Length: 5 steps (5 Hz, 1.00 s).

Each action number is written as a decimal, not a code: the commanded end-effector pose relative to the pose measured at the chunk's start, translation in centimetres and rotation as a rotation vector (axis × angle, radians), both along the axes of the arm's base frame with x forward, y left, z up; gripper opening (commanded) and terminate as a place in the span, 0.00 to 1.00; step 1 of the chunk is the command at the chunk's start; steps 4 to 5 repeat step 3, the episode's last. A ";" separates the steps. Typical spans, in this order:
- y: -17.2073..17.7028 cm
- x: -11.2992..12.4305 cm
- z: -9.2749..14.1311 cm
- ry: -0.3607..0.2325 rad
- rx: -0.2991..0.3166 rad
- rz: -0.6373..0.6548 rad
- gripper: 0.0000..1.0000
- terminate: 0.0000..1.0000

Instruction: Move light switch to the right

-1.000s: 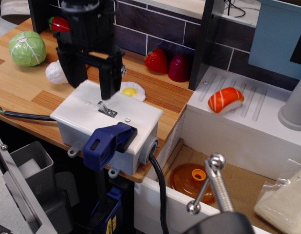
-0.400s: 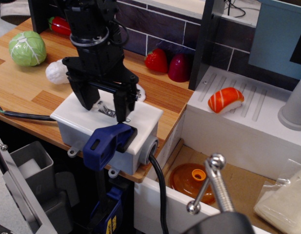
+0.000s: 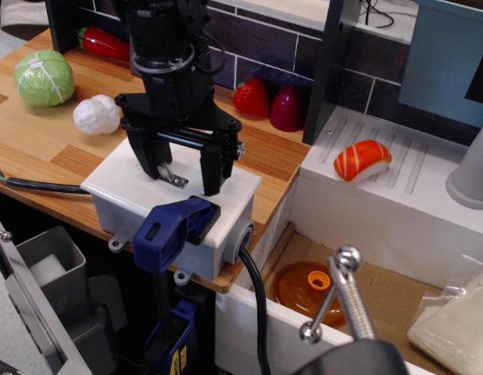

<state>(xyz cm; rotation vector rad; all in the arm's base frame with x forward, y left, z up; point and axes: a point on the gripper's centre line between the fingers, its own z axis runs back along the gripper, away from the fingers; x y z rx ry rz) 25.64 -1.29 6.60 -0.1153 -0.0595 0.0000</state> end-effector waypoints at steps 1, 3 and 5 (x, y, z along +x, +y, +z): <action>-2.7 0.7 0.3 0.009 -0.030 -0.042 1.00 0.00; -1.9 1.1 1.8 0.028 0.004 -0.022 1.00 1.00; -1.9 1.1 1.8 0.028 0.004 -0.022 1.00 1.00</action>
